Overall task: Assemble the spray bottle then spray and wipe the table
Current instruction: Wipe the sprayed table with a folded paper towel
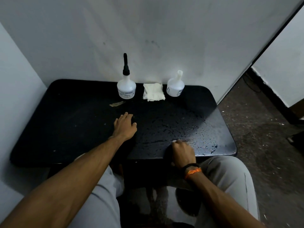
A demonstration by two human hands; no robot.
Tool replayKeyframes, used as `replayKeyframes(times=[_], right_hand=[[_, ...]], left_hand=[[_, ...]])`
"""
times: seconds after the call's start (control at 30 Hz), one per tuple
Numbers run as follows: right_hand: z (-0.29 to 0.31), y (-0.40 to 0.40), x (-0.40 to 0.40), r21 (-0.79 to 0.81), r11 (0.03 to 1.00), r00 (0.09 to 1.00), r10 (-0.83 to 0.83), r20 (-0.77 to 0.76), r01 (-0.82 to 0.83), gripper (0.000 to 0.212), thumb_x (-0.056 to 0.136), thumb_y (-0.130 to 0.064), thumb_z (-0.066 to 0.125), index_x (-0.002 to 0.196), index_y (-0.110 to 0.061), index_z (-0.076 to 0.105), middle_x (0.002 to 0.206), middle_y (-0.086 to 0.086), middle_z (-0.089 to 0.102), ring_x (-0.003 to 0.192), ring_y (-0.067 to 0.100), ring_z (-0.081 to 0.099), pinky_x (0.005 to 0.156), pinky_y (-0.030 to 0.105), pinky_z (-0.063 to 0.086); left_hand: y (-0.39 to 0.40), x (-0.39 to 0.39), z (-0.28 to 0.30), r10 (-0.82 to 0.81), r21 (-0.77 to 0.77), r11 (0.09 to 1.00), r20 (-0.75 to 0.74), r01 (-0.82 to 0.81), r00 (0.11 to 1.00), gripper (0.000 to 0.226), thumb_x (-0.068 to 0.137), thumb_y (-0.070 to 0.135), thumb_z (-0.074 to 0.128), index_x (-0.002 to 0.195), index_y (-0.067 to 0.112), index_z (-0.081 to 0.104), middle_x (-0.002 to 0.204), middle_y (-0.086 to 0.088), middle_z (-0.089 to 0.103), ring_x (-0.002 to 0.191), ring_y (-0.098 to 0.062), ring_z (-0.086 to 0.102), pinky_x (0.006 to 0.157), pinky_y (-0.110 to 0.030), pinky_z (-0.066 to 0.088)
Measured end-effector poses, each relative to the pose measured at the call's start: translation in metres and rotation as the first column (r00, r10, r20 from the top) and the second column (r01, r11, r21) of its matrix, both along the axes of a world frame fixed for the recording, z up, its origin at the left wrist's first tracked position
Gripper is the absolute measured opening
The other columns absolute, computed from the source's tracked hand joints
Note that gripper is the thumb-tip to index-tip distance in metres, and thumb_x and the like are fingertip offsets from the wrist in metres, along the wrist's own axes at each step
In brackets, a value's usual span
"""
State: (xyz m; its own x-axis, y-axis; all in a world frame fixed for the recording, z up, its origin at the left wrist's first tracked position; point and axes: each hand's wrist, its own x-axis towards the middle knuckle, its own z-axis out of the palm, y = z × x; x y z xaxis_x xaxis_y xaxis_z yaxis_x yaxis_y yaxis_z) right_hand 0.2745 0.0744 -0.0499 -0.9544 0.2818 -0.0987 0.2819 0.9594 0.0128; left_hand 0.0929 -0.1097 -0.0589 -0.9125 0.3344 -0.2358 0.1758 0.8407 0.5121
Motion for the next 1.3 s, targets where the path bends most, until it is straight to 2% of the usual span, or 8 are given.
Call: replayKeyframes(times=[0.2, 0.37, 0.5, 0.67, 0.8, 1.03, 1.2, 1.3], right_hand=[[-0.003, -0.066, -0.037, -0.293, 0.915, 0.961, 0.273, -0.054, -0.276, 0.019, 0.095, -0.019, 0.055, 0.106, -0.016, 0.07, 0.109, 0.008, 0.068, 0.103, 0.03, 0.064, 0.079, 0.038, 0.051], [0.003, -0.05, -0.066, -0.84, 0.537, 0.981, -0.192, -0.03, 0.079, 0.033, 0.087, -0.02, 0.074, 0.12, -0.018, 0.071, 0.11, 0.001, 0.075, 0.1, 0.013, 0.069, 0.092, 0.026, 0.055], [0.005, -0.009, -0.071, -0.918, 0.316, 0.935, -0.329, 0.13, 0.239, 0.012, 0.087, -0.017, 0.075, 0.099, -0.014, 0.077, 0.095, 0.006, 0.077, 0.088, 0.019, 0.071, 0.094, 0.047, 0.058], [0.013, 0.033, -0.067, -0.921, 0.312, 0.94, -0.315, 0.132, 0.233, 0.013, 0.087, 0.004, 0.07, 0.082, -0.008, 0.073, 0.089, 0.014, 0.073, 0.091, 0.027, 0.069, 0.095, 0.046, 0.057], [0.017, 0.046, -0.065, -0.939, 0.288, 0.945, -0.313, 0.094, 0.189, 0.006, 0.089, -0.001, 0.07, 0.084, -0.003, 0.071, 0.081, 0.012, 0.073, 0.077, 0.019, 0.066, 0.073, 0.027, 0.057], [0.014, 0.038, -0.077, -0.887, 0.401, 0.941, -0.324, 0.097, 0.23, 0.041, 0.082, -0.019, 0.081, 0.12, -0.014, 0.067, 0.102, 0.008, 0.074, 0.084, 0.023, 0.073, 0.076, 0.033, 0.061], [0.025, 0.039, -0.076, -0.858, 0.431, 0.933, -0.331, 0.139, 0.281, 0.01, 0.081, -0.005, 0.077, 0.088, -0.012, 0.078, 0.077, 0.003, 0.076, 0.067, 0.012, 0.07, 0.053, 0.014, 0.053], [0.034, 0.053, -0.069, -0.843, 0.437, 0.9, -0.42, 0.117, 0.314, 0.005, 0.078, -0.009, 0.077, 0.081, -0.011, 0.08, 0.08, 0.007, 0.079, 0.077, 0.018, 0.074, 0.071, 0.028, 0.063]], left_hand=[[0.011, 0.007, 0.004, 0.013, 0.088, 0.996, 0.009, -0.013, 1.0, 0.053, 0.101, 0.027, 0.051, 0.151, 0.015, 0.039, 0.163, -0.008, 0.031, 0.152, -0.023, 0.026, 0.126, -0.044, 0.016], [0.019, 0.012, 0.008, 0.034, 0.15, 0.988, 0.002, -0.034, 0.999, 0.045, 0.102, 0.024, 0.048, 0.147, 0.015, 0.046, 0.156, -0.007, 0.042, 0.144, -0.026, 0.039, 0.121, -0.041, 0.025], [0.021, 0.009, 0.012, 0.017, 0.162, 0.987, -0.007, -0.016, 1.0, 0.04, 0.102, 0.024, 0.048, 0.141, 0.015, 0.051, 0.145, -0.011, 0.052, 0.135, -0.029, 0.049, 0.117, -0.044, 0.033], [0.029, 0.012, 0.014, -0.064, 0.182, 0.981, 0.007, 0.062, 0.998, 0.037, 0.1, 0.024, 0.053, 0.137, 0.015, 0.054, 0.135, -0.009, 0.059, 0.127, -0.026, 0.055, 0.112, -0.045, 0.042], [0.034, 0.016, 0.014, -0.146, 0.167, 0.975, -0.003, 0.144, 0.989, 0.038, 0.099, 0.024, 0.057, 0.136, 0.016, 0.055, 0.134, -0.007, 0.06, 0.125, -0.024, 0.057, 0.11, -0.047, 0.043], [0.038, 0.027, 0.011, -0.218, 0.07, 0.972, -0.069, 0.222, 0.974, 0.04, 0.097, 0.021, 0.058, 0.137, 0.015, 0.055, 0.136, -0.007, 0.058, 0.126, -0.027, 0.055, 0.111, -0.043, 0.039], [0.047, 0.037, 0.018, -0.244, 0.037, 0.968, -0.077, 0.248, 0.967, 0.042, 0.096, 0.021, 0.058, 0.138, 0.015, 0.054, 0.136, -0.009, 0.058, 0.126, -0.027, 0.055, 0.111, -0.041, 0.037], [0.058, 0.041, 0.027, -0.268, 0.022, 0.963, -0.065, 0.27, 0.961, 0.042, 0.096, 0.022, 0.059, 0.137, 0.016, 0.054, 0.136, -0.009, 0.057, 0.126, -0.027, 0.055, 0.112, -0.043, 0.039]])
